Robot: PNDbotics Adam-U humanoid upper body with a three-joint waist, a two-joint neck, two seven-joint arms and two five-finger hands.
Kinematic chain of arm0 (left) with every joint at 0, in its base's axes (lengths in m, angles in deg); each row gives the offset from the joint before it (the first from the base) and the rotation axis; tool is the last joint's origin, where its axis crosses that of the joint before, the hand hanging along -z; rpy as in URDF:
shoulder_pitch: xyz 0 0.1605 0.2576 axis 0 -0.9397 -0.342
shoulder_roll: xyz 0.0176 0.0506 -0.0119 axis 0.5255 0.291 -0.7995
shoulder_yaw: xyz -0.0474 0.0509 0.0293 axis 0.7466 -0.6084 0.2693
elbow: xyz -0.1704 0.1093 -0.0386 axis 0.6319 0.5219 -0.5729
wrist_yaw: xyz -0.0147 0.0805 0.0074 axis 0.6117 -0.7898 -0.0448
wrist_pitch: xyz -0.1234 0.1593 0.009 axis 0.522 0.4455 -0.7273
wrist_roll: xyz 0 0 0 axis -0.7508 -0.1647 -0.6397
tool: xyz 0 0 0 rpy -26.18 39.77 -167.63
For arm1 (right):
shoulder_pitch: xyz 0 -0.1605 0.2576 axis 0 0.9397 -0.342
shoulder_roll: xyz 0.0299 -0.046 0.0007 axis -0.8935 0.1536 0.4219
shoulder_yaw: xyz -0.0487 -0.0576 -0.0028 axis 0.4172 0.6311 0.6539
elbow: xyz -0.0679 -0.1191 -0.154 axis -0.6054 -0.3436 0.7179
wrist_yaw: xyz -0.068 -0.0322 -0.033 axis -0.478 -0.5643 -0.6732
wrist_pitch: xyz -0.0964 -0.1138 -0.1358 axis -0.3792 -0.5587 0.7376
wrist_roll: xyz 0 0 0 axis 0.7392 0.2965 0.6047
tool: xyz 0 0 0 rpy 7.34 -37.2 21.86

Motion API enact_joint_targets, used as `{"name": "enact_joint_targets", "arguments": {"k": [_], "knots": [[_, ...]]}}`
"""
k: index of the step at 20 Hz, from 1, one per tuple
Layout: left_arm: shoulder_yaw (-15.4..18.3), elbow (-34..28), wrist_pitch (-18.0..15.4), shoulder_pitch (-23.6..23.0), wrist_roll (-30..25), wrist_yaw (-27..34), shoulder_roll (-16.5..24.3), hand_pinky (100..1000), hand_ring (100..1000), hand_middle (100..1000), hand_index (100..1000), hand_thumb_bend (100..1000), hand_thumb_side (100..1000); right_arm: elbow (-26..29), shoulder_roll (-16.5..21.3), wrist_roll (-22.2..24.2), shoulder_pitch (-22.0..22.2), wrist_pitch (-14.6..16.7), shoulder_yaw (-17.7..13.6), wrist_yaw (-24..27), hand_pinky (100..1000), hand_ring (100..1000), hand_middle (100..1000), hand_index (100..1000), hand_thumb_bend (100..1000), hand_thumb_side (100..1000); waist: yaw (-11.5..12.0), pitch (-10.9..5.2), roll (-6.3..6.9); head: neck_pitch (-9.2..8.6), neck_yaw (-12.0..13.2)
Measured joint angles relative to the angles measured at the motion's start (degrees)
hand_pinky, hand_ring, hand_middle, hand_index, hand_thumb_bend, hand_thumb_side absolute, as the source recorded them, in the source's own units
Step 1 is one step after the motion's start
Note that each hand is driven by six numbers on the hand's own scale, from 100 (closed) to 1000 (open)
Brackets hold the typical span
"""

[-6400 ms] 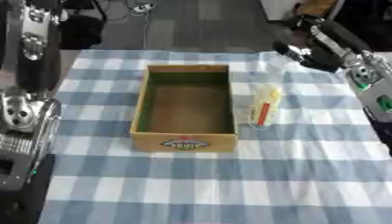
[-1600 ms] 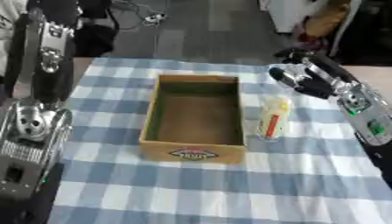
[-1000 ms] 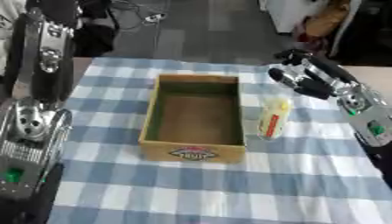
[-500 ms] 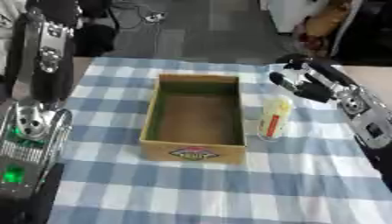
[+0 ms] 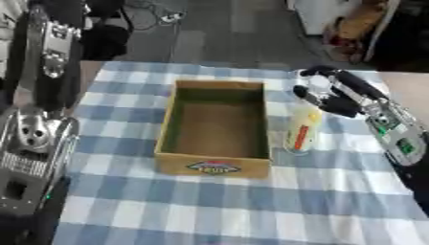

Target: Pick up objects on the table and place them in the box.

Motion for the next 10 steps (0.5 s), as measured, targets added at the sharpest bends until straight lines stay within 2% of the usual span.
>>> {"name": "enact_joint_targets", "arguments": {"k": [1,2,4,5,6,7,10], "knots": [[0.0,0.0,0.0,0.0,0.0,0.1,0.0,940,792,902,971,616,894,-0.1,0.0,-0.1,0.0,0.1,0.0,-0.2,788,817,876,907,424,1000,0.0,0.03,0.0,-0.06,0.0],[0.0,0.0,0.0,0.0,0.0,0.1,0.0,940,792,902,971,617,894,-0.3,0.0,-0.2,0.0,0.1,-0.1,-0.4,643,770,852,884,404,1000,0.1,0.1,-0.01,-0.08,0.0],[0.0,0.0,0.0,0.3,0.0,0.2,0.0,940,792,902,971,617,894,-0.5,0.0,-0.8,-0.2,0.0,-0.3,-0.8,363,611,737,745,327,928,0.3,0.29,-0.02,-0.11,0.1],[0.0,0.0,0.0,0.5,0.0,0.2,0.0,940,792,902,971,616,894,-0.6,0.0,-1.6,-0.3,-0.2,-0.5,-0.9,214,518,634,648,237,889,0.3,0.31,-0.03,-0.12,0.2],[-0.1,0.0,-0.1,0.5,0.0,0.3,-0.1,940,792,902,971,616,894,-0.7,-0.1,-2.8,-0.3,-0.7,-0.9,-0.9,129,461,566,574,203,870,0.4,0.31,-0.03,-0.14,0.3],[-0.2,0.0,-0.1,0.5,-0.1,0.3,-0.1,940,792,902,971,615,894,-0.9,-0.1,-4.4,-0.3,-1.2,-1.2,-0.9,100,355,468,465,119,858,0.4,0.32,-0.03,-0.15,0.5],[-0.3,0.0,-0.2,0.6,-0.1,0.4,-0.2,940,792,902,971,615,895,-1.6,-0.6,-10.8,-0.3,-2.6,-1.8,-0.4,100,134,209,229,100,760,0.5,0.38,-0.03,-0.59,0.5]]}}
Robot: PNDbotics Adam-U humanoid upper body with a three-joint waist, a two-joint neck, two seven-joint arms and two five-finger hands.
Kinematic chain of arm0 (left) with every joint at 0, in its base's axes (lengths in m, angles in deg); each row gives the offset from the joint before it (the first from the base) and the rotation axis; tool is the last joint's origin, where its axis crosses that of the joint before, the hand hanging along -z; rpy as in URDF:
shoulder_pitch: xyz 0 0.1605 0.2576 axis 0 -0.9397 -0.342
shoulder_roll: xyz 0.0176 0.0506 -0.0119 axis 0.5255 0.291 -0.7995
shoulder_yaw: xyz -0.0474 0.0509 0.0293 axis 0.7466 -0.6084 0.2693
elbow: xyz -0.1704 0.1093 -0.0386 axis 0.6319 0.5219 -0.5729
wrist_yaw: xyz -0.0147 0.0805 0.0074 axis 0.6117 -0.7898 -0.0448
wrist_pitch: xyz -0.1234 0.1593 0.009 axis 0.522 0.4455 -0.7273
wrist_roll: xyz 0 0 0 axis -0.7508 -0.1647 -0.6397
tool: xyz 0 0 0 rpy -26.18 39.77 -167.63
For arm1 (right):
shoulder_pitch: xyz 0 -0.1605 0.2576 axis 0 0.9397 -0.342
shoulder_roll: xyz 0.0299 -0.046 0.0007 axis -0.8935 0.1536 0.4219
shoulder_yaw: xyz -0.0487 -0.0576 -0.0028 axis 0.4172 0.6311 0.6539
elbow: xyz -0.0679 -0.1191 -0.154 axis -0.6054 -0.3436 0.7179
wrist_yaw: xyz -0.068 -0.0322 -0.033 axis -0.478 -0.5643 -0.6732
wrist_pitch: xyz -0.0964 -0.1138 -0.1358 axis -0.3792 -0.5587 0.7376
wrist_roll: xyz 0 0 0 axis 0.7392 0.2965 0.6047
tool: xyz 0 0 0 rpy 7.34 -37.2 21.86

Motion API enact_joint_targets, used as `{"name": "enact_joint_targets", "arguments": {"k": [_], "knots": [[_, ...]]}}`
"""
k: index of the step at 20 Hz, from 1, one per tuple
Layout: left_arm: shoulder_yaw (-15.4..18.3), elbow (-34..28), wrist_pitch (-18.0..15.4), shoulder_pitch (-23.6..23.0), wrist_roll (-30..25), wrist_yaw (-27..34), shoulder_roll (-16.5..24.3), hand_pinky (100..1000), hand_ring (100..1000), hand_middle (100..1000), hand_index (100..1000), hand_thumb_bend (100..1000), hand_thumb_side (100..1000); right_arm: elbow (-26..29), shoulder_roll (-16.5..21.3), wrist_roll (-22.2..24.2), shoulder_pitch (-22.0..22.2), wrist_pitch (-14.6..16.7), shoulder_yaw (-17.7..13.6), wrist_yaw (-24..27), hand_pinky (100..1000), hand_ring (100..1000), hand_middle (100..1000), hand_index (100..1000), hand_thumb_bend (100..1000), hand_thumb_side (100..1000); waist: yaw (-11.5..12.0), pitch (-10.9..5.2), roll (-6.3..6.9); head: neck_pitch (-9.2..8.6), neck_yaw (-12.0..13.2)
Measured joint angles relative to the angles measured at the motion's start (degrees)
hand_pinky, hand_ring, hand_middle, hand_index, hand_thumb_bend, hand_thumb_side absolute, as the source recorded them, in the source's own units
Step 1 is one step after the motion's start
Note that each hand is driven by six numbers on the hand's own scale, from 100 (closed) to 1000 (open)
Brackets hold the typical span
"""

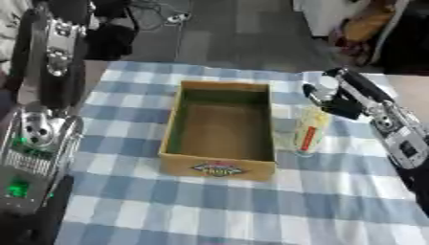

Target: Pick up objects on the table and place them in the box.

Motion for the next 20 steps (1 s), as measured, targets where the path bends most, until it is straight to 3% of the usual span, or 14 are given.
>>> {"name": "enact_joint_targets", "arguments": {"k": [1,2,4,7,11,16,20], "knots": [[0.0,0.0,0.0,0.1,0.0,0.0,-0.1,940,792,902,971,615,895,-0.3,-0.1,-2.4,0.0,-0.4,-0.2,0.1,100,100,121,180,100,705,0.0,0.02,-0.01,-0.02,0.0],[0.0,0.0,-0.1,0.2,-0.1,0.0,-0.3,940,792,902,971,615,895,-0.5,-0.2,-4.8,0.0,-0.7,-0.3,0.2,100,100,100,163,100,675,0.0,0.02,-0.01,-0.03,0.0],[0.0,0.0,-0.1,0.3,-0.1,0.0,-0.3,940,792,902,970,615,895,-1.0,-0.4,-8.8,0.0,-1.0,-0.3,0.1,100,100,100,114,100,579,0.0,0.02,-0.01,-0.05,0.1],[0.0,0.0,-0.1,0.3,-0.1,0.1,-0.3,940,792,902,970,615,895,-1.6,-0.4,-12.9,0.0,-0.6,-0.3,-0.1,100,100,100,100,100,533,0.0,0.02,-0.01,-0.06,0.1],[0.0,0.0,-0.1,0.3,-0.1,0.1,-0.3,940,792,898,970,614,895,-2.3,-0.6,-16.4,0.0,2.2,-0.5,2.1,100,100,100,100,100,493,0.0,0.02,0.0,-0.36,0.4],[0.0,0.0,0.0,0.3,-0.1,0.1,-0.3,940,792,898,970,615,896,-2.5,-0.9,-16.3,0.0,5.2,-0.6,8.4,100,100,100,100,100,470,-0.1,0.02,0.0,-0.5,0.5],[0.0,0.0,0.0,0.3,-0.1,0.1,-0.3,940,792,898,970,616,895,-0.8,-0.7,-13.8,-0.2,5.1,-0.2,14.2,100,100,100,100,100,478,-0.2,-0.02,-0.03,-0.48,0.6]]}}
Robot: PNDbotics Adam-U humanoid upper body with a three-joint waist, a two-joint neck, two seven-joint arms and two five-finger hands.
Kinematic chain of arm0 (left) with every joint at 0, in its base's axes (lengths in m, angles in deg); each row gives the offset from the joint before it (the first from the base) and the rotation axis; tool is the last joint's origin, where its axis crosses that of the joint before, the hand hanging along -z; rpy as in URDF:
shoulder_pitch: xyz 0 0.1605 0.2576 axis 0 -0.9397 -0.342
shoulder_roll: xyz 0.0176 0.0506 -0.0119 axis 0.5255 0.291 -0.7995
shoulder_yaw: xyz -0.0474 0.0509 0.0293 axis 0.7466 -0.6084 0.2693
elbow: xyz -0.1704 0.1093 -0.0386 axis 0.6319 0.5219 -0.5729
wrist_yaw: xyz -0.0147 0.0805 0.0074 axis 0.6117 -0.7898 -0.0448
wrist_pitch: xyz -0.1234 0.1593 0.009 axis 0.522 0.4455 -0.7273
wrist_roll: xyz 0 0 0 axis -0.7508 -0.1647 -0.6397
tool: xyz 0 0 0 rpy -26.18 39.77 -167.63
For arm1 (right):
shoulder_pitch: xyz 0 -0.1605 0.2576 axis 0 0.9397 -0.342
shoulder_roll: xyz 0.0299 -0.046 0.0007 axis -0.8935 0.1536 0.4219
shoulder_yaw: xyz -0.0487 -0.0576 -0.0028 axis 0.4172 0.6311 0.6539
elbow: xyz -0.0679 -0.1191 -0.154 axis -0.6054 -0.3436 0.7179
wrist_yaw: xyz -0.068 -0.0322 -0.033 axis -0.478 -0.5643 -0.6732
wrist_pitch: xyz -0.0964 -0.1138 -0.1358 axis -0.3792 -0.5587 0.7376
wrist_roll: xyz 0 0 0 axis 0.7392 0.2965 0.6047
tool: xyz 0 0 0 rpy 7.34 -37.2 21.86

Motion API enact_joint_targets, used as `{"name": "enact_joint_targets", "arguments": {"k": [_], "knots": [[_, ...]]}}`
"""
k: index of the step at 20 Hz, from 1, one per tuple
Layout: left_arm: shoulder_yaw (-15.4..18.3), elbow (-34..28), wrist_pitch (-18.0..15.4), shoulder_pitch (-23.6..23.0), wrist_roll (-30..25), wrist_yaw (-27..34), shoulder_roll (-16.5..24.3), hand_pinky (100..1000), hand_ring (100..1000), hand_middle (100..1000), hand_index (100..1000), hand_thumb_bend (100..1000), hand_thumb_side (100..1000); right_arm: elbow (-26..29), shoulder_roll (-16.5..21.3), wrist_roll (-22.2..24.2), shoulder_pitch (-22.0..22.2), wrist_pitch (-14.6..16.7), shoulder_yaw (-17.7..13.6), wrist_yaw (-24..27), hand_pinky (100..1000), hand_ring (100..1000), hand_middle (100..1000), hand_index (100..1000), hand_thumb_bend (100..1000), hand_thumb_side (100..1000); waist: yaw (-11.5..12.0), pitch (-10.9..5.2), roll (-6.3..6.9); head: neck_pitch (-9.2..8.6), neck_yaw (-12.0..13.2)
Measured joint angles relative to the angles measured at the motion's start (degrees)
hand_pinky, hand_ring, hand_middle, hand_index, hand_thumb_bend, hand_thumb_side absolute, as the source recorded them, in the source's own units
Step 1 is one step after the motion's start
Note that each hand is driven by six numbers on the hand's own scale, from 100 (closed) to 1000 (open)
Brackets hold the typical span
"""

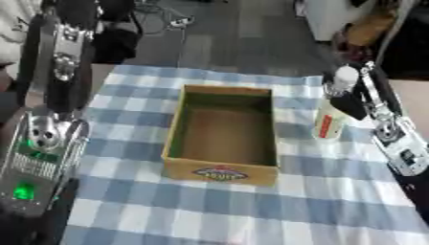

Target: Pick up objects on the table and place them in the box.

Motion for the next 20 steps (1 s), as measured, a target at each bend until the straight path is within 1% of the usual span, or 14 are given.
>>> {"name": "enact_joint_targets", "arguments": {"k": [3,7,10,16,18,20], "knots": [[0.0,0.0,0.0,0.0,0.0,0.0,0.0,940,792,898,970,616,895,2.3,0.8,2.7,-0.7,-1.2,0.8,5.3,100,100,100,100,100,484,0.0,-0.13,-0.11,0.16,0.0],[0.0,0.0,0.1,-0.1,-0.1,0.0,0.0,940,792,898,970,616,894,5.9,1.6,6.6,-2.3,-3.6,2.5,13.5,100,100,100,100,100,486,0.0,-0.43,-0.32,0.59,0.0],[-0.2,0.0,0.2,-0.2,-0.2,0.0,0.0,939,793,898,969,617,894,8.5,1.9,8.9,-3.0,-5.3,3.8,18.5,100,100,100,100,100,488,0.1,-0.43,-0.33,1.14,0.2],[-0.4,0.0,0.1,0.1,-0.3,0.0,0.0,939,793,898,969,619,894,12.8,2.8,12.3,-4.3,-7.8,6.0,25.6,100,100,100,100,100,491,0.9,-0.38,-0.57,2.03,0.4],[-0.6,0.0,0.0,0.5,-0.4,0.1,-0.1,939,793,898,969,620,897,13.4,2.8,13.2,-5.4,-8.5,6.6,27.2,100,100,100,100,100,474,1.3,-0.28,-0.72,2.09,0.4],[-0.7,0.0,-0.1,0.7,-0.5,0.3,-0.5,939,794,898,969,620,892,13.4,2.8,14.0,-6.1,-8.9,7.0,28.3,100,100,100,100,100,495,1.6,-0.09,-0.83,2.17,0.4]]}}
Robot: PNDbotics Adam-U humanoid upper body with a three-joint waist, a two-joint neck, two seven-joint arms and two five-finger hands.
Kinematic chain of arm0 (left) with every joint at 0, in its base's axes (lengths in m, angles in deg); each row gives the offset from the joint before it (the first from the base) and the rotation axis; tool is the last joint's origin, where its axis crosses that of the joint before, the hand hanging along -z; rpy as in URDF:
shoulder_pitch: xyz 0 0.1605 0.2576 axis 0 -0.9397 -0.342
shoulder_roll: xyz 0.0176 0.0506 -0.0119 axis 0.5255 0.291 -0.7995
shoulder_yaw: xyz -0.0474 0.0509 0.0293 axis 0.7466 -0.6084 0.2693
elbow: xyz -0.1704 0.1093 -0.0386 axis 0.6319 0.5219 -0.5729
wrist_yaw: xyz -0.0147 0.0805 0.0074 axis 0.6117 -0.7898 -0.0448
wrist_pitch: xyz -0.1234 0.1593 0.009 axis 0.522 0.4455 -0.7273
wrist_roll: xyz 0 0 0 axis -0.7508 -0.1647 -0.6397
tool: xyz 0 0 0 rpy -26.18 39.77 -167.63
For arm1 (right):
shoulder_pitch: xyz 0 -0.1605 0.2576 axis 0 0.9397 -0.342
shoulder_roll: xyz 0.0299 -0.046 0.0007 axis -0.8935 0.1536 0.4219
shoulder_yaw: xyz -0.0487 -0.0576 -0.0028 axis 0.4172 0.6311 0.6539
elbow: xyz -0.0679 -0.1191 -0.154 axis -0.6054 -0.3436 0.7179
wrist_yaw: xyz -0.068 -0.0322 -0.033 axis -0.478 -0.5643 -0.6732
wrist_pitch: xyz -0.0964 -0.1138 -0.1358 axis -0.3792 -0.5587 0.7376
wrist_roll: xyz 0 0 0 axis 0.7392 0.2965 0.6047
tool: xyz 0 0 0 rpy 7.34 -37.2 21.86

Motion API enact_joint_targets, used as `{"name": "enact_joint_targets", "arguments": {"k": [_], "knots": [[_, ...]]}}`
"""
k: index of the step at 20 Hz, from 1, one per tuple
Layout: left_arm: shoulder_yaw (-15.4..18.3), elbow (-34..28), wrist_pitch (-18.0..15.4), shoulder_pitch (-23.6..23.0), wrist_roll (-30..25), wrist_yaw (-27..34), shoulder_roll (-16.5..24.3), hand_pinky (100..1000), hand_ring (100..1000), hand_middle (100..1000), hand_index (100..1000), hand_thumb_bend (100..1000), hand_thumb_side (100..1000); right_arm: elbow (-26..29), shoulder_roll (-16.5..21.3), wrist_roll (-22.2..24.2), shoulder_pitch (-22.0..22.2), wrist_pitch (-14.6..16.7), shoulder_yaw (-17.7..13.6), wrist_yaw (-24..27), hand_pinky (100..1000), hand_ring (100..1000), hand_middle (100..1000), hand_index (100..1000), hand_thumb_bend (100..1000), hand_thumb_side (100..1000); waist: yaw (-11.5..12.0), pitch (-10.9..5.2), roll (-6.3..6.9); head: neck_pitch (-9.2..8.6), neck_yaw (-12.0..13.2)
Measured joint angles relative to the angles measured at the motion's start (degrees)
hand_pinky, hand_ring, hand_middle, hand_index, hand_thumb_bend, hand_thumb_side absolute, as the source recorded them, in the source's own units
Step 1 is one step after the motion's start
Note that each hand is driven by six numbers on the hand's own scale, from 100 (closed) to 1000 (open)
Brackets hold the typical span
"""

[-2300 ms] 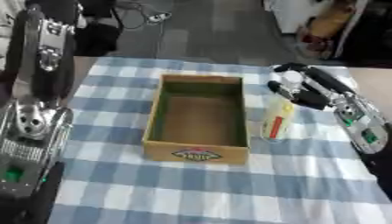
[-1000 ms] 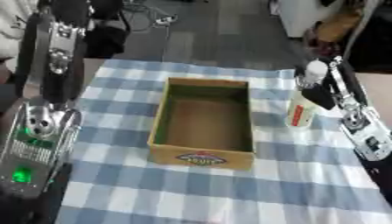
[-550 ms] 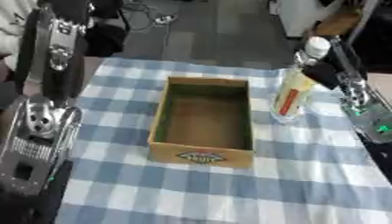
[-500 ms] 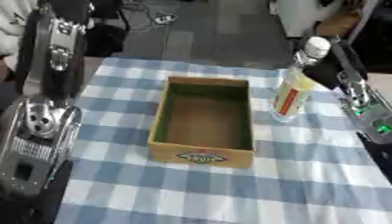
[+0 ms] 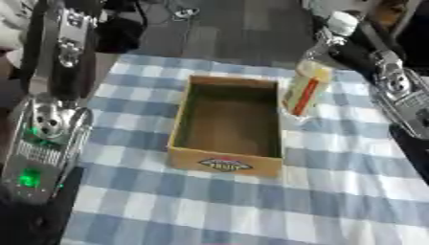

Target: Pick up objects on the table and place them in the box.

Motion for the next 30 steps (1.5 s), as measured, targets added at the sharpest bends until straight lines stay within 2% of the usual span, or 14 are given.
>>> {"name": "enact_joint_targets", "arguments": {"k": [2,3,4,14,18,20,21,22,23,24,25,26,27,30], "knots": [[0.0,0.0,-0.1,0.4,-0.1,0.1,-0.2,939,794,898,969,621,892,-0.1,-0.1,0.7,-0.5,-0.3,0.4,0.7,100,100,100,100,100,496,0.4,0.12,-0.07,0.17,0.0],[0.0,0.0,-0.2,0.6,-0.2,0.2,-0.5,938,794,898,969,621,891,-0.4,-0.3,1.0,-0.8,-0.4,0.5,0.9,100,100,100,100,100,595,0.6,0.18,-0.12,0.18,0.0],[-0.1,0.0,-0.2,0.9,-0.2,0.2,-0.6,939,794,898,969,621,891,-0.6,-0.6,1.3,-1.1,-0.4,0.7,1.0,100,100,100,100,100,497,0.9,0.35,-0.19,0.18,0.0],[-1.5,0.0,-0.9,4.4,-1.5,1.2,-3.3,939,796,898,968,623,888,-5.4,-4.1,2.2,-3.0,1.3,0.7,-0.2,100,100,100,100,100,508,4.6,2.53,-1.25,-1.18,-0.9],[-2.0,0.0,-1.3,5.9,-2.0,1.5,-4.4,939,796,898,968,624,887,-7.7,-4.6,1.3,-3.5,2.6,0.0,-2.3,100,100,100,106,100,585,6.0,3.47,-1.98,-2.19,-1.1],[-2.1,0.0,-1.3,6.5,-2.2,1.7,-4.7,939,797,898,968,624,886,-8.7,-4.6,0.4,-3.9,3.5,-0.4,-5.3,100,100,100,203,144,638,6.4,3.71,-2.29,-2.43,-1.1],[-2.1,0.0,-1.3,6.7,-2.3,1.7,-4.9,939,797,898,968,624,886,-9.2,-4.5,0.0,-4.0,4.0,-0.5,-7.2,100,104,221,343,162,687,6.5,3.79,-2.35,-2.6,-1.1],[-2.1,0.0,-1.4,6.8,-2.3,1.7,-5.1,939,797,898,968,624,886,-9.6,-4.5,-0.2,-4.0,4.5,-0.6,-9.3,100,347,437,532,232,752,6.6,3.88,-2.39,-2.69,-1.1],[-2.1,0.0,-1.4,6.9,-2.4,1.7,-5.1,939,797,898,968,624,886,-10.1,-4.5,0.0,-4.0,5.1,-0.7,-11.3,194,452,523,619,246,830,6.6,3.92,-2.43,-2.7,-1.1],[-2.1,0.0,-1.4,7.0,-2.4,1.7,-5.1,939,797,898,968,624,886,-10.5,-4.5,0.8,-4.0,5.9,-0.7,-13.4,268,511,580,669,256,862,6.7,3.93,-2.49,-2.7,-1.1],[-2.1,0.0,-1.4,7.0,-2.4,1.7,-5.1,939,797,898,968,625,886,-10.8,-4.4,1.8,-4.0,6.7,-0.8,-15.3,611,752,789,842,292,942,6.7,3.93,-2.57,-2.7,-1.0],[-2.1,0.0,-1.4,7.0,-2.4,1.7,-5.1,939,797,898,968,624,886,-11.1,-4.2,3.2,-4.0,7.6,-0.8,-17.1,554,715,762,818,280,929,6.7,3.93,-2.62,-2.7,-1.0],[-2.1,0.0,-1.4,7.0,-2.4,1.7,-5.1,939,797,898,968,625,885,-11.4,-4.1,4.7,-4.0,8.5,-0.9,-18.6,805,851,884,913,306,1000,6.8,3.93,-2.63,-2.7,-1.0],[-2.1,0.0,-1.4,7.0,-2.4,1.7,-5.1,939,797,898,968,625,885,-12.1,-4.0,9.0,-4.1,11.0,-1.5,-21.4,869,877,906,950,352,1000,6.8,3.93,-2.63,-2.71,-0.8]]}}
